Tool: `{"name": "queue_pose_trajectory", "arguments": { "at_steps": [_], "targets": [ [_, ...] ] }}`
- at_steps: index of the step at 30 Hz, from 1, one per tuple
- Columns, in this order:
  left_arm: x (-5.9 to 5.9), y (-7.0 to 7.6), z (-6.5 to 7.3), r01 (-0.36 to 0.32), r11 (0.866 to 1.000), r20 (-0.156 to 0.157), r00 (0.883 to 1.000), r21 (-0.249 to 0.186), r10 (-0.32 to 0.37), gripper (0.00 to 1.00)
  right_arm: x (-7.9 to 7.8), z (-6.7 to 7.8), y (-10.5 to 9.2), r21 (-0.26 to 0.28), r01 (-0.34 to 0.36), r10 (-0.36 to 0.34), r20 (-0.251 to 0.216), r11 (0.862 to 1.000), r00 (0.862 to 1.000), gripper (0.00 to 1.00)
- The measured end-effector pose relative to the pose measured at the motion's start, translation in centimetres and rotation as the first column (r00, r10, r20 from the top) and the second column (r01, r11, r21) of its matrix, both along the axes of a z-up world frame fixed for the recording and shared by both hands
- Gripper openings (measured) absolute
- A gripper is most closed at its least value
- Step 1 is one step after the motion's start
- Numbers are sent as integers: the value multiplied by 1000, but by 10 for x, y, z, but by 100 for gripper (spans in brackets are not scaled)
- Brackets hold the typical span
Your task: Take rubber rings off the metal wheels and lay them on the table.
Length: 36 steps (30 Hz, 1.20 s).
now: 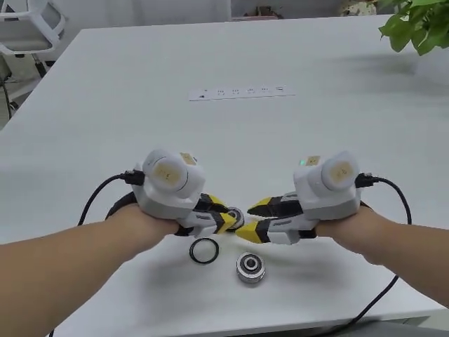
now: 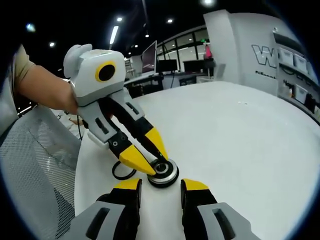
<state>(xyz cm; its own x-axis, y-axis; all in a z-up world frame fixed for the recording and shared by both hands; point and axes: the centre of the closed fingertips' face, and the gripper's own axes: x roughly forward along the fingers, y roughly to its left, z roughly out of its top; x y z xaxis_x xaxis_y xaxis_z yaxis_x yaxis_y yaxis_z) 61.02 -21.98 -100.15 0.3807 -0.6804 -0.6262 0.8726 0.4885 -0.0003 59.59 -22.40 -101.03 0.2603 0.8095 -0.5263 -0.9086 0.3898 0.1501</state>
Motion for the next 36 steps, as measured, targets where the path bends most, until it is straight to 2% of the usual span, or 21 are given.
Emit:
{"name": "queue_pose_trajectory", "arguments": {
  "at_steps": [7, 11, 15, 20, 26, 36],
  "targets": [
    [0, 0, 0, -12, 1000, 3, 1000, -5, 12, 14, 7, -4, 10, -31, -7, 8, 38, 1000, 999, 29],
    [0, 0, -1, -13, 1000, 3, 1000, -4, 13, 14, 5, -8, 15, -52, -27, 30, 50, 998, 998, 29],
    [1, 1, -1, -18, 1000, 4, 1000, -4, 18, 14, 6, -9, 14, -69, -27, 33, 81, 997, 996, 27],
    [0, 1, -1, -11, 1000, 10, 1000, -1, 11, 14, 5, -8, 12, -64, -27, 32, 84, 998, 996, 25],
    [-1, 0, -2, -10, 1000, 0, 1000, -13, 10, 14, 5, -7, 10, -63, -26, 31, 84, 998, 996, 24],
    [-3, -2, -1, -9, 1000, -1, 1000, -22, 9, 13, 3, -7, 4, -40, -26, 28, 52, 999, 998, 23]
  ]
}}
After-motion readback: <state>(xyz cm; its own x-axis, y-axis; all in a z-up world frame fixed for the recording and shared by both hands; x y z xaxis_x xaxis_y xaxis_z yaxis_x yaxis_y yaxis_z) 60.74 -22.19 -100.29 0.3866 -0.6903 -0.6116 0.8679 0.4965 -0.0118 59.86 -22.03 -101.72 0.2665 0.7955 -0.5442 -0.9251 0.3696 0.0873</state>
